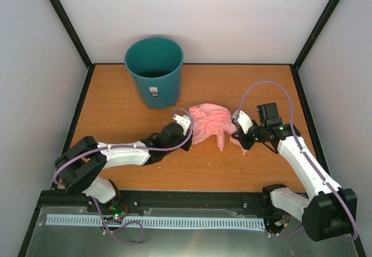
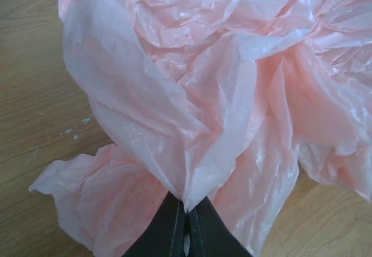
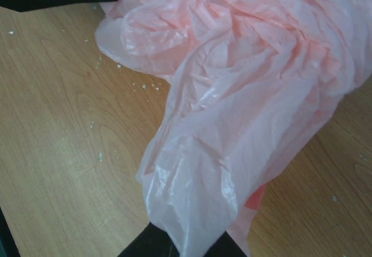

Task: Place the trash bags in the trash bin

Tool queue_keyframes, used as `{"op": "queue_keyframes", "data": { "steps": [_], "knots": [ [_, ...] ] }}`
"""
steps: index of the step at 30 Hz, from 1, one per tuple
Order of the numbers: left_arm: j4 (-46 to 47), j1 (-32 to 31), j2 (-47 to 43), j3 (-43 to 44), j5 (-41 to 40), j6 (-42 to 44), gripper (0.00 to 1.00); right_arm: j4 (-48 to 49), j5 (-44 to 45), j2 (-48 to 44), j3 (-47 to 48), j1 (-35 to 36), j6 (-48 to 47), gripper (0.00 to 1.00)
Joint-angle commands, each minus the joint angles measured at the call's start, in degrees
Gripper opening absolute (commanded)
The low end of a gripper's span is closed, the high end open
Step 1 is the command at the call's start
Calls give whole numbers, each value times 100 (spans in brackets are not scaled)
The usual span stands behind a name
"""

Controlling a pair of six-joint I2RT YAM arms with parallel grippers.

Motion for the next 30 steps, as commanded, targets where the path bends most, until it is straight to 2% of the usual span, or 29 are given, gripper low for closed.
{"op": "queue_keyframes", "data": {
  "steps": [1,4,9,13,18,21,23,24,26,28,30],
  "knots": [
    [67,119,-320,172,-222,120,1,-80,223,-170,149,-194,-114,3],
    [-397,442,-803,82,-401,-69,1,-143,530,-176,213,-528,-348,3],
    [-951,1099,-1755,-160,-320,-264,1,-482,397,45,423,-1480,-810,3],
    [-1183,1313,-2087,-80,11,24,1,-515,570,245,333,-1688,-1136,3],
    [-1378,1347,-1765,540,322,300,1,-982,-574,334,434,-1565,-1278,3],
    [-1527,1345,-1285,1177,636,393,1,-1065,-746,243,429,-1134,-1211,3],
    [-1999,1345,-706,1885,702,444,2,-1042,-663,225,368,-819,-1179,3],
    [-2252,1345,-424,2244,690,455,10,-1009,-609,256,326,-714,-1120,3],
    [-2590,1340,-59,2747,674,398,37,-1026,-674,425,303,-678,-1073,3],
    [-2276,1302,-265,2552,754,334,51,-1048,-702,671,284,-678,-1112,3],
    [-1840,1163,-685,2100,707,362,58,-850,-538,916,207,-678,-949,3]
  ]
}}
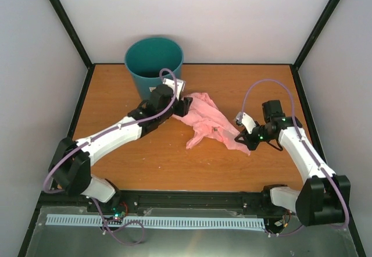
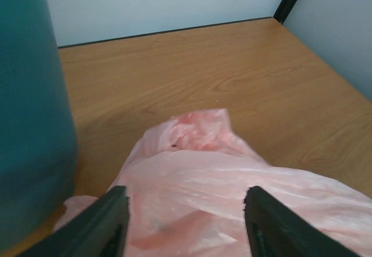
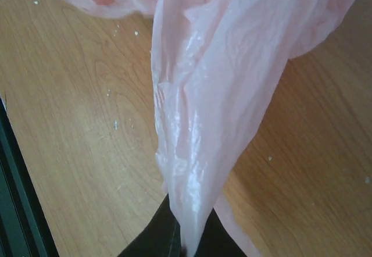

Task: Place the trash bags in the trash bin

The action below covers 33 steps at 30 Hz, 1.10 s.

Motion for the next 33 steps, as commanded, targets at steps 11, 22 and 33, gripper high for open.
{"op": "queue_keyframes", "data": {
  "steps": [11,22,33],
  "knots": [
    [499,-1480,-2007,-2434,243,-154,55,316,131,545,-168,26,214,3],
    [1978,-1593,-426,-2983,523,-55,73,344,135,514,-204,26,214,3],
    [2728,-1621,1067,-2365,362,-86,61,395,210,626,-201,35,264,3]
  ]
}}
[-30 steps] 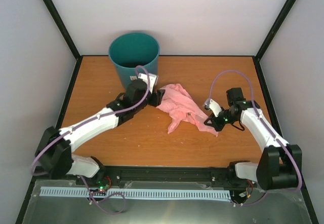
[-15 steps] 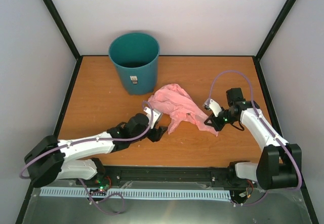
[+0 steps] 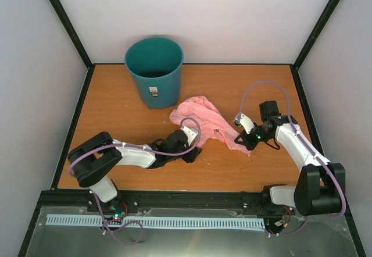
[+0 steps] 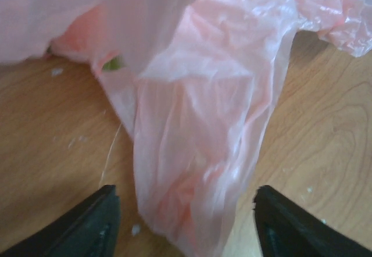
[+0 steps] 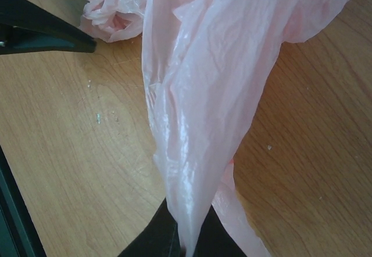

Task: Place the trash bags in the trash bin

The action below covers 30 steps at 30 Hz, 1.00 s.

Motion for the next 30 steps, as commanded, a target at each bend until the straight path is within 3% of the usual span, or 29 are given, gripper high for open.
{"op": "queue_keyframes", "data": {
  "steps": [1,3,7,10,14,19,24,30],
  "knots": [
    [597,-52,445,444,108,66,57,121,55,0,-77,30,87,3],
    [686,-52,532,429,154,79,48,154,89,-22,-90,30,122,3],
    [412,-51,337,361,115,-42,13,287,191,-71,-106,11,266,3],
    [-342,-58,-231,281,81,-271,1,460,256,-345,-65,-269,528,3],
    [-1659,-60,-1683,125,89,-317,1,650,483,-600,168,-927,670,3],
    [-3518,-56,-2735,275,156,-246,1,753,571,-428,497,-1617,798,3],
    [-3415,-57,-3466,65,795,-522,1,517,134,-392,513,-1629,775,3],
    [-3675,-52,-4689,160,-23,-715,1,724,729,-479,361,-1623,741,3]
  ]
}}
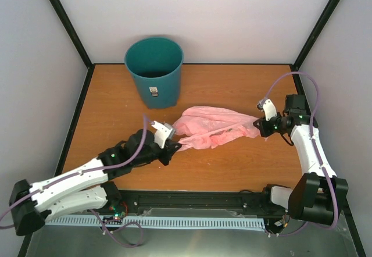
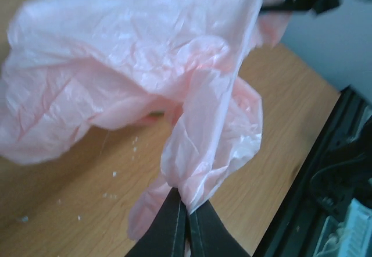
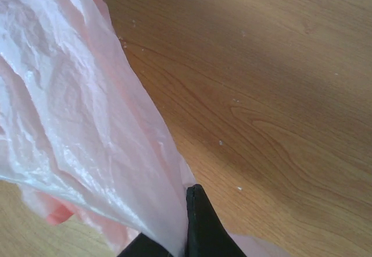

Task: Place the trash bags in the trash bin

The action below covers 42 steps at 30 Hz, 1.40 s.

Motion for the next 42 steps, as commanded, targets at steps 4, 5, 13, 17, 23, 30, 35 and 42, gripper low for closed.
{"op": "queue_keyframes", "data": {
  "steps": [4,5,13,17,23,30,35,42],
  "knots": [
    [-171,-19,-484,66,-401,-358,1,-176,-178,-131,-67,-63,-177,3],
    [62,-19,-254,47,-367,-451,1,-188,-278,-145,-89,-12,-164,3],
    [-1172,85,3582,5096,-658,-44,1,-1407,-490,865,3224,501,394,3],
    [-2306,-768,4808,10012,-2032,1340,1,-1589,-584,1073,7713,348,1422,3],
    [-128,-1140,3793,6937,-3436,2189,1,2372,494,-2010,3720,347,1468,3],
    [-863,-192,4490,4018,-2538,393,1,-9,90,119,510,79,-36,3],
    [-1424,-642,3131,6006,-3035,1157,1,-482,-1101,-1425,2488,101,675,3],
    [-312,-958,2577,7255,-1416,1918,1,-644,-1234,-1241,6866,102,1501,3]
  ]
}}
